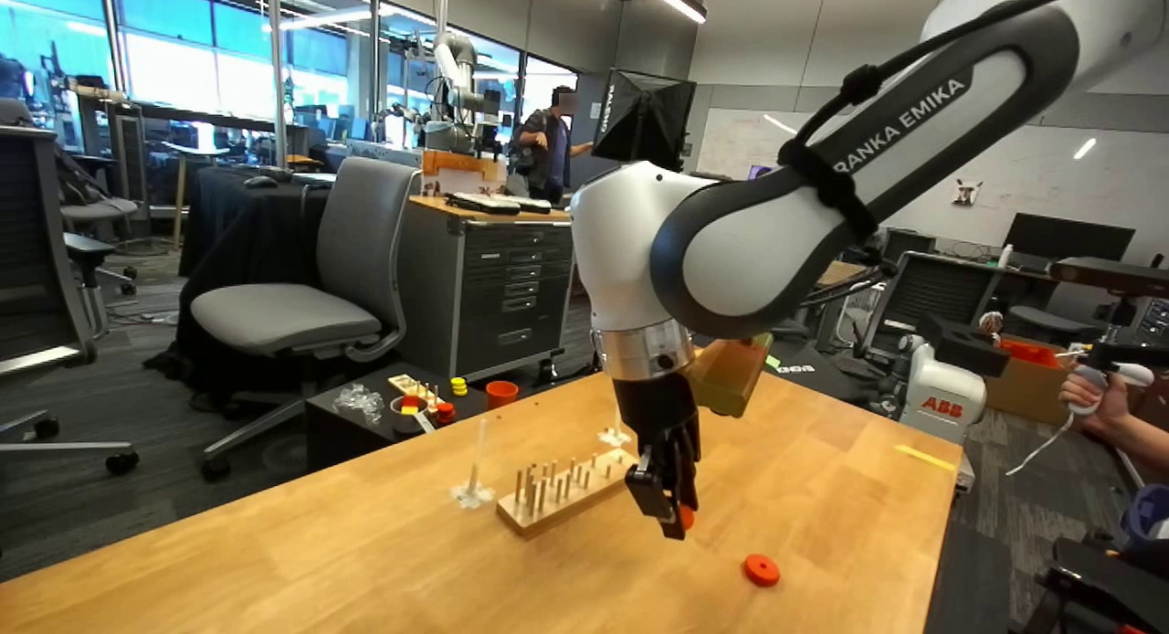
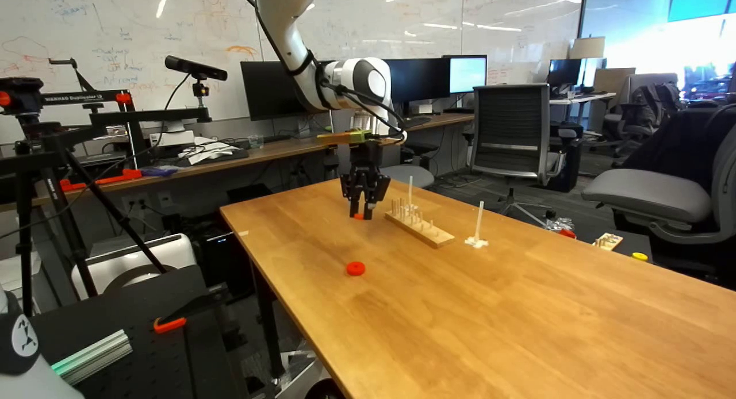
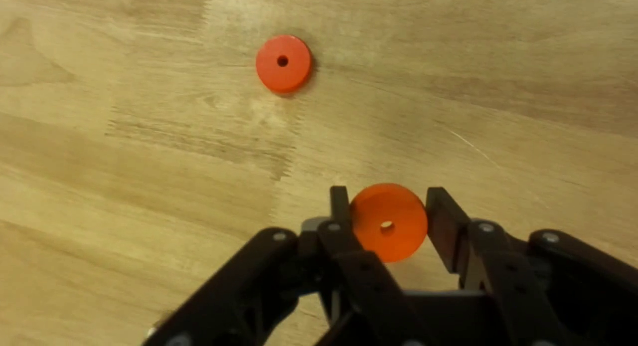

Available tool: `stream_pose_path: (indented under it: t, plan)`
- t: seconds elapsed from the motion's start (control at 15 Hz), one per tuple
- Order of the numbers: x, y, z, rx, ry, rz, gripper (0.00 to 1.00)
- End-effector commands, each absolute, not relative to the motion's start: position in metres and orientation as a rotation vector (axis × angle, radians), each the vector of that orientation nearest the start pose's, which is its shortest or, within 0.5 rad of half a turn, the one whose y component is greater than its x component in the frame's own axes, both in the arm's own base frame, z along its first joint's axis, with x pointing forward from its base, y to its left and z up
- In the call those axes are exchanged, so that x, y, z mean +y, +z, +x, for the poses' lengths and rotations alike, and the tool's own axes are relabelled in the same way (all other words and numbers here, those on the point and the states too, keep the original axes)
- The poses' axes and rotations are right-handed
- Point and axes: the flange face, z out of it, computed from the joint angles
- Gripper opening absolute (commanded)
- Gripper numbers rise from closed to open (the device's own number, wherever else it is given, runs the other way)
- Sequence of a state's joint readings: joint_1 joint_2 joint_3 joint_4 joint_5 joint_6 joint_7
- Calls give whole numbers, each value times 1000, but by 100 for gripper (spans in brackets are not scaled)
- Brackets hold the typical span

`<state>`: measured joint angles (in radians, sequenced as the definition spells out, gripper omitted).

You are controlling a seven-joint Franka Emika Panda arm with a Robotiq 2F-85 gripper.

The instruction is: Put one orange hoop on the wooden platform

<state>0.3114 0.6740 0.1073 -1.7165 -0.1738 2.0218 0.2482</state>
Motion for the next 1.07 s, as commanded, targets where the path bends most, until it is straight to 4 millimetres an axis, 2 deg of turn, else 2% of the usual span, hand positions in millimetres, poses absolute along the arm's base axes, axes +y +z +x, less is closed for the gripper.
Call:
stream_pose_path:
  t: [0.0, 0.53, 0.6, 1.0]
  plan:
    - [247, 189, 586, -463, 520, -3169, 18]
    - [247, 190, 589, -424, 522, -3147, 18]
    - [246, 182, 586, -422, 526, -3183, 43]
    - [247, 182, 586, -418, 527, -3181, 43]
